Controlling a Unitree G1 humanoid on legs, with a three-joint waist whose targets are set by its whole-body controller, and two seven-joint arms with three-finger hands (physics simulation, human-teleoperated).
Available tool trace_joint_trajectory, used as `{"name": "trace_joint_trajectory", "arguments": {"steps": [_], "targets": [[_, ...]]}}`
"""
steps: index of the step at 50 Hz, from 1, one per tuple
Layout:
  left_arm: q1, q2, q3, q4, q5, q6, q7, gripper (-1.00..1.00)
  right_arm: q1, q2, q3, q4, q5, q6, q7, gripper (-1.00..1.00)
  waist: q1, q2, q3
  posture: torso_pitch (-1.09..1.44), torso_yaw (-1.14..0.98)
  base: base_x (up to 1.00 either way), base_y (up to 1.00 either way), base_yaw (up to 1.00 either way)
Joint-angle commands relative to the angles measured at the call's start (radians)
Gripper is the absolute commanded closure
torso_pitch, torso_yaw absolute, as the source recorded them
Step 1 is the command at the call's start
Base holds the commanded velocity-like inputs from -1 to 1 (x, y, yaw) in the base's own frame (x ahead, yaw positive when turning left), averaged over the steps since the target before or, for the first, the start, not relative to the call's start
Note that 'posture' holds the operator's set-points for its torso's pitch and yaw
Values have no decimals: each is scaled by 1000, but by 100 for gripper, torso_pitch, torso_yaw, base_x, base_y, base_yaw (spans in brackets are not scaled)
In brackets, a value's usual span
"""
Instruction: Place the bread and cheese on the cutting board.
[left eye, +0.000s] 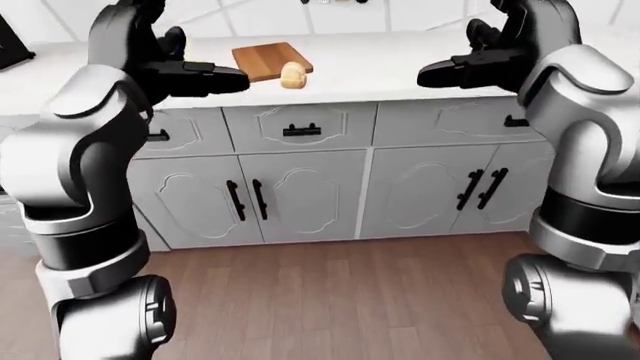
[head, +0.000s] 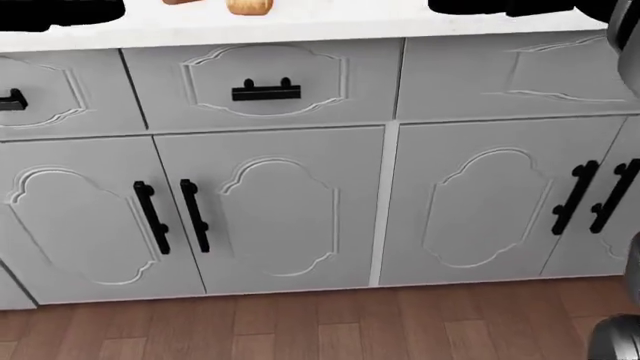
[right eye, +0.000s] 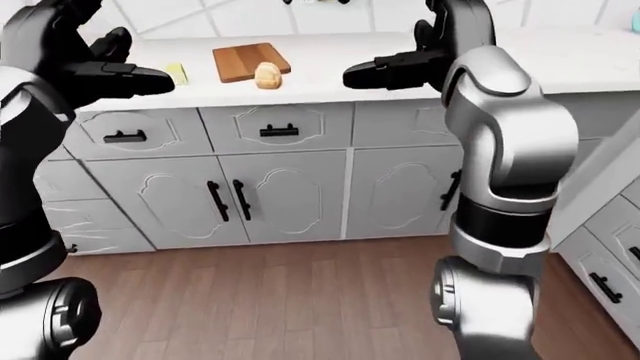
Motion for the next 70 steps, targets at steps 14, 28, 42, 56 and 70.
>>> {"name": "trace_joint_trajectory", "arguments": {"steps": [14, 28, 42, 56, 70], "targets": [[32, 0, 9, -13, 37, -75, -21, -100, 19, 22, 4, -32, -22, -54, 6, -100, 7, -95, -25, 0, 0, 0, 13, 0], [46, -9, 6, -21, 60, -76, -25, -100, 5, 28, 4, -17, -41, -51, 21, -100, 1, 24, -27, 0, 0, 0, 19, 0], [44, -7, -1, -18, 52, -77, -27, -100, 7, 25, 4, -32, -56, -36, 34, -100, -2, -53, -22, 0, 0, 0, 27, 0], [58, -15, 4, -3, 63, -98, -30, -100, 18, 35, 12, -25, -59, -51, 33, -100, -1, 4, -20, 0, 0, 0, 28, 0], [36, -14, 1, -11, 65, -79, -42, -100, 13, 33, 11, -23, -67, -44, 44, -100, 0, -70, -18, 0, 0, 0, 28, 0]]}}
